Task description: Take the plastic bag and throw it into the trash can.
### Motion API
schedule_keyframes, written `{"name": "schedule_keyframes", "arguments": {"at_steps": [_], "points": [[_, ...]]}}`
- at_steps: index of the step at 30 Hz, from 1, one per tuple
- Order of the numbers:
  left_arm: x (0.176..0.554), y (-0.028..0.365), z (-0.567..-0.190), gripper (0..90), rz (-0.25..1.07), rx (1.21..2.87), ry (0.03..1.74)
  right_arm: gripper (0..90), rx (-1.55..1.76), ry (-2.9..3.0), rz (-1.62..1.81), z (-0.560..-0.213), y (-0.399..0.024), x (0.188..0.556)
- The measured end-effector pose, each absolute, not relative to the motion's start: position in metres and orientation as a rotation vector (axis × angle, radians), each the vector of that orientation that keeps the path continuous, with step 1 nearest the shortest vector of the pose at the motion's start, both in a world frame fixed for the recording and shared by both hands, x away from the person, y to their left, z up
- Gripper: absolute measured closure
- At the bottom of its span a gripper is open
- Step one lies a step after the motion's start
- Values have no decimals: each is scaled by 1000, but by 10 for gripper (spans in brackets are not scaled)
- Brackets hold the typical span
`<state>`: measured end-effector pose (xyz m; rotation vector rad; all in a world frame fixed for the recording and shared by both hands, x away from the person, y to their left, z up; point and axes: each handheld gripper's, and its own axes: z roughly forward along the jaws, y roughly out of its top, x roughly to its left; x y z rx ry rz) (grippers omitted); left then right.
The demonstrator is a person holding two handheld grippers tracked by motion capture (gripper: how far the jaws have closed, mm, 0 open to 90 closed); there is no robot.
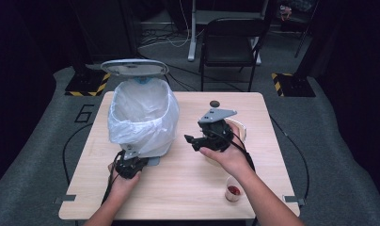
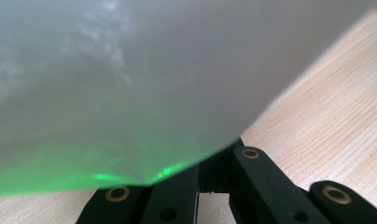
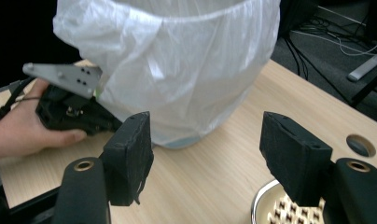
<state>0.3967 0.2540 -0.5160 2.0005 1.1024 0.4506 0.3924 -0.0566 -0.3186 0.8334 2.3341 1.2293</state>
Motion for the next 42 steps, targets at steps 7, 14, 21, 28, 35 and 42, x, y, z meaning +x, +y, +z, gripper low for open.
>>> {"name": "schedule_keyframes", "arguments": {"at_steps": [7,14,21,28,35,42], "points": [[396,254,-516,900,450,2009,1093,322,859,2327,1217,-337,-79,379],[396,254,-516,900,457,2008,1095,312,887,2331,1204,-353,-92,367],[396,254,-516,900,451,2004,1098,266,958,2310,1217,-370,-109,357],[396,254,-516,900,450,2004,1097,202,984,2302,1225,-385,-128,348],[396,254,-516,900,449,2003,1097,161,995,2299,1179,-403,-141,337],[396,254,-516,900,450,2004,1096,152,1031,2303,1162,-417,-154,325]]}}
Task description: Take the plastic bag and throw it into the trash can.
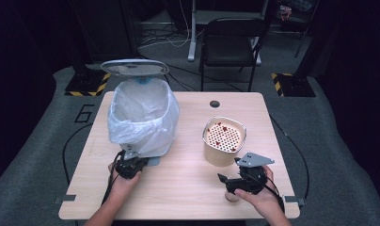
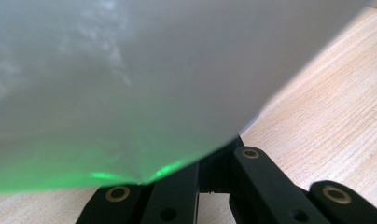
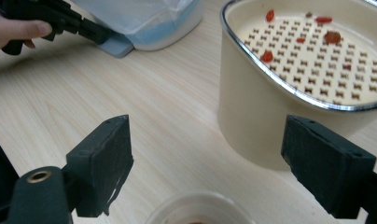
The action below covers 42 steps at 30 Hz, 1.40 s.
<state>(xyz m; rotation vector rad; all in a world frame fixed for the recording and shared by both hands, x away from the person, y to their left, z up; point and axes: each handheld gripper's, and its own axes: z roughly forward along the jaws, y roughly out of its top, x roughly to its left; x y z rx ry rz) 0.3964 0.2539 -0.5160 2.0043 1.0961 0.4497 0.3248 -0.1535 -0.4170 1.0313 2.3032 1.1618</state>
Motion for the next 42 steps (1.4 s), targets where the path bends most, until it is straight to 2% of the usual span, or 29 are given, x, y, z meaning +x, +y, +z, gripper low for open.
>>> {"name": "schedule_keyframes", "arguments": {"at_steps": [22,42], "points": [[396,254,-516,900,449,2009,1098,157,1099,2312,1170,-447,-174,300],[396,253,-516,900,451,2004,1099,153,1126,2325,1136,-468,-183,291]]}}
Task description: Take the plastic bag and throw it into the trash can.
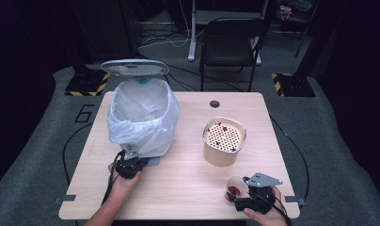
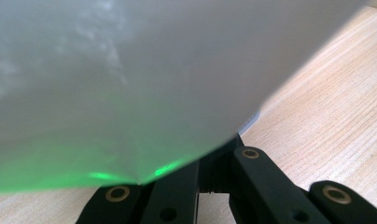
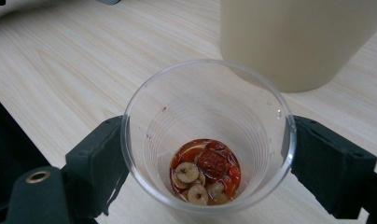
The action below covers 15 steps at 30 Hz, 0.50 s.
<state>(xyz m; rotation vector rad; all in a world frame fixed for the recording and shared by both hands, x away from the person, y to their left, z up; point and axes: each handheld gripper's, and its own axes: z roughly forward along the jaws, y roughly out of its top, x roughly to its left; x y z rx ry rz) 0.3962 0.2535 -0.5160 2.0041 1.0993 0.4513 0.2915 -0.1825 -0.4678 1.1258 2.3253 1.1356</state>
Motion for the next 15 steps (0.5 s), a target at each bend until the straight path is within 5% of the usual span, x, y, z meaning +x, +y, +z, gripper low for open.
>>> {"name": "schedule_keyframes", "arguments": {"at_steps": [15], "points": [[396,254,-516,900,452,2004,1099,227,1119,2364,1091,-484,-174,300]]}}
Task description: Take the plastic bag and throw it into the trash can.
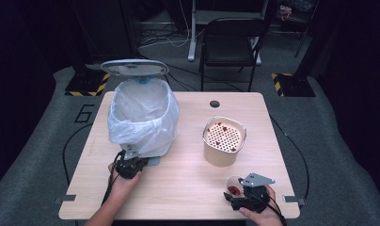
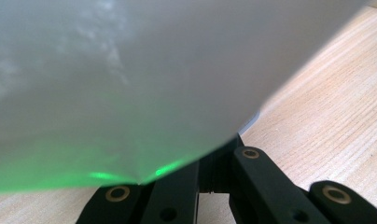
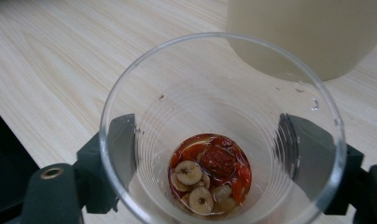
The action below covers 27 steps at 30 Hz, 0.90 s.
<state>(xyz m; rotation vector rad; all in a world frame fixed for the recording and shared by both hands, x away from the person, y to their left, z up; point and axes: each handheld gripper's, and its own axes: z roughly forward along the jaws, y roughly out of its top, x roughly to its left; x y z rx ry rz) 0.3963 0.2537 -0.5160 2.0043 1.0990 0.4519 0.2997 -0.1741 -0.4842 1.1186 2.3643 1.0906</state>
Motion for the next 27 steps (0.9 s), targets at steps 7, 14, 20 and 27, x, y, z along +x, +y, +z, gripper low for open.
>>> {"name": "schedule_keyframes", "arguments": {"at_steps": [7,14,20,27], "points": [[396,254,-516,900,452,2002,1100,315,1102,2351,1082,-484,-175,301],[396,252,-516,900,448,1988,1105,324,1128,2291,1061,-475,-190,310],[397,254,-516,900,457,2011,1089,326,1188,2232,1048,-470,-209,328],[397,255,-516,900,460,2011,1086,327,1250,2176,1020,-473,-226,345]]}}
